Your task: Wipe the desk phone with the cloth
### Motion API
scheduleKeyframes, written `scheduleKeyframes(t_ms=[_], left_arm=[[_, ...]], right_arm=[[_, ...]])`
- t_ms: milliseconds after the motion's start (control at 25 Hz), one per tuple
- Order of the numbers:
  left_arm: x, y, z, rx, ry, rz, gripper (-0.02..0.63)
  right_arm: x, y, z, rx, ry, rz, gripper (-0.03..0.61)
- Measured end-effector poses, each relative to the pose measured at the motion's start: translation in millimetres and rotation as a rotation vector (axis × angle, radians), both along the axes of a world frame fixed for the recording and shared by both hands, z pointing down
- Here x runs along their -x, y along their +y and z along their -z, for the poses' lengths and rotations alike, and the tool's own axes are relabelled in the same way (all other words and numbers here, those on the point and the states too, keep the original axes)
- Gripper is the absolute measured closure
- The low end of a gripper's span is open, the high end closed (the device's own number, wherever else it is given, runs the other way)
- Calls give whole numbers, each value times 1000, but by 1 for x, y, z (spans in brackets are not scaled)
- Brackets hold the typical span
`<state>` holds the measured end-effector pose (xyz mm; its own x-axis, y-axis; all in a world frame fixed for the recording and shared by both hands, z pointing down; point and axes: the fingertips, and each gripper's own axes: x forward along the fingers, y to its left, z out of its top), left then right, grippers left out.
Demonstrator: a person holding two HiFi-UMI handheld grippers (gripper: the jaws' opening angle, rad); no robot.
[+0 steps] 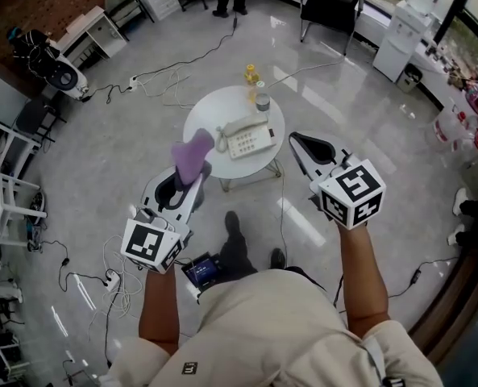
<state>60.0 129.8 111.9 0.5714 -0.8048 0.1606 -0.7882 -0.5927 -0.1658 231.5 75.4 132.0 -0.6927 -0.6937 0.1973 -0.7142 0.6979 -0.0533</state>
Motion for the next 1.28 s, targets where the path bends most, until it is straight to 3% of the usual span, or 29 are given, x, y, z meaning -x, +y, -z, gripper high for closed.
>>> scheduleKeyframes(t_ms=[360,680,1280], left_arm=[[36,-70,-25,-6,47,-64,523],[89,-132,-55,52,72,-76,523],[120,-210,-93,124,100,-70,523]], right_arm=[[34,-49,-20,9,69,-45,584],[85,-103,-47,53,126,-46,583],[119,-181,-100,144,204,-5,564]])
